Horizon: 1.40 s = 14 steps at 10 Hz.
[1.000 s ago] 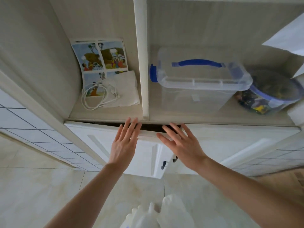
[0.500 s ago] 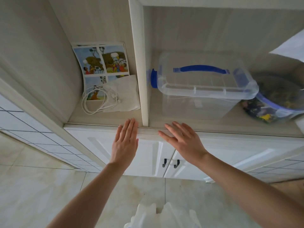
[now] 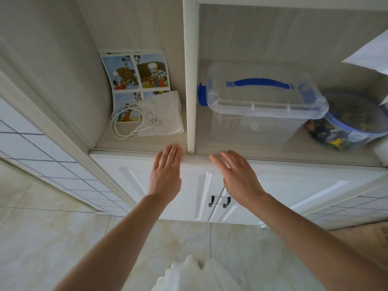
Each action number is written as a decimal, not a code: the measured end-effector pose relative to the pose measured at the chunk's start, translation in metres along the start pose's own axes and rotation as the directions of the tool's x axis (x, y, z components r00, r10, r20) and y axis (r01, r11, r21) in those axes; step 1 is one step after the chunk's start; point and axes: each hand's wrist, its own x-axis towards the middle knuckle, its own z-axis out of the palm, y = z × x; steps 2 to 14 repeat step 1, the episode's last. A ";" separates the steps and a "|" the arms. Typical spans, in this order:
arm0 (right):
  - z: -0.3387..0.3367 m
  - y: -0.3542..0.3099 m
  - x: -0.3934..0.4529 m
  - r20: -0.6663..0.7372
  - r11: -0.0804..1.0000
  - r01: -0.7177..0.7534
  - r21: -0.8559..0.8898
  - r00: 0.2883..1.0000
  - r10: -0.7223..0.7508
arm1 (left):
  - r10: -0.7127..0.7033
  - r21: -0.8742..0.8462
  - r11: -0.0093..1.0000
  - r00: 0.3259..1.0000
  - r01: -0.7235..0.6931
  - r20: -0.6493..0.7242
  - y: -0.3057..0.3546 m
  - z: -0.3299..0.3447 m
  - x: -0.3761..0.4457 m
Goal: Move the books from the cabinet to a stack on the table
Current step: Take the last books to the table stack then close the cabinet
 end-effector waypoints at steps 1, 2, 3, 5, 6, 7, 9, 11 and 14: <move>-0.010 -0.011 -0.033 -0.014 0.995 -0.088 0.043 0.996 0.089 | -0.058 -0.163 0.985 0.998 0.058 0.006 0.005 -0.016 -0.007; -0.010 -0.011 -0.033 -0.014 0.995 -0.088 0.043 0.996 0.089 | -0.058 -0.163 0.985 0.998 0.058 0.006 0.005 -0.016 -0.007; -0.010 -0.011 -0.033 -0.014 0.995 -0.088 0.043 0.996 0.089 | -0.058 -0.163 0.985 0.998 0.058 0.006 0.005 -0.016 -0.007; -0.010 -0.011 -0.033 -0.014 0.995 -0.088 0.043 0.996 0.089 | -0.058 -0.163 0.985 0.998 0.058 0.006 0.005 -0.016 -0.007; -0.010 -0.011 -0.033 -0.014 0.995 -0.088 0.043 0.996 0.089 | -0.058 -0.163 0.985 0.998 0.058 0.006 0.005 -0.016 -0.007; -0.010 -0.011 -0.033 -0.014 0.995 -0.088 0.043 0.996 0.089 | -0.058 -0.163 0.985 0.998 0.058 0.006 0.005 -0.016 -0.007; -0.010 -0.011 -0.033 -0.014 0.995 -0.088 0.043 0.996 0.089 | -0.058 -0.163 0.985 0.998 0.058 0.006 0.005 -0.016 -0.007; -0.010 -0.011 -0.033 -0.014 0.995 -0.088 0.043 0.996 0.089 | -0.058 -0.163 0.985 0.998 0.058 0.006 0.005 -0.016 -0.007; -0.010 -0.011 -0.033 -0.014 0.995 -0.088 0.043 0.996 0.089 | -0.058 -0.163 0.985 0.998 0.058 0.006 0.005 -0.016 -0.007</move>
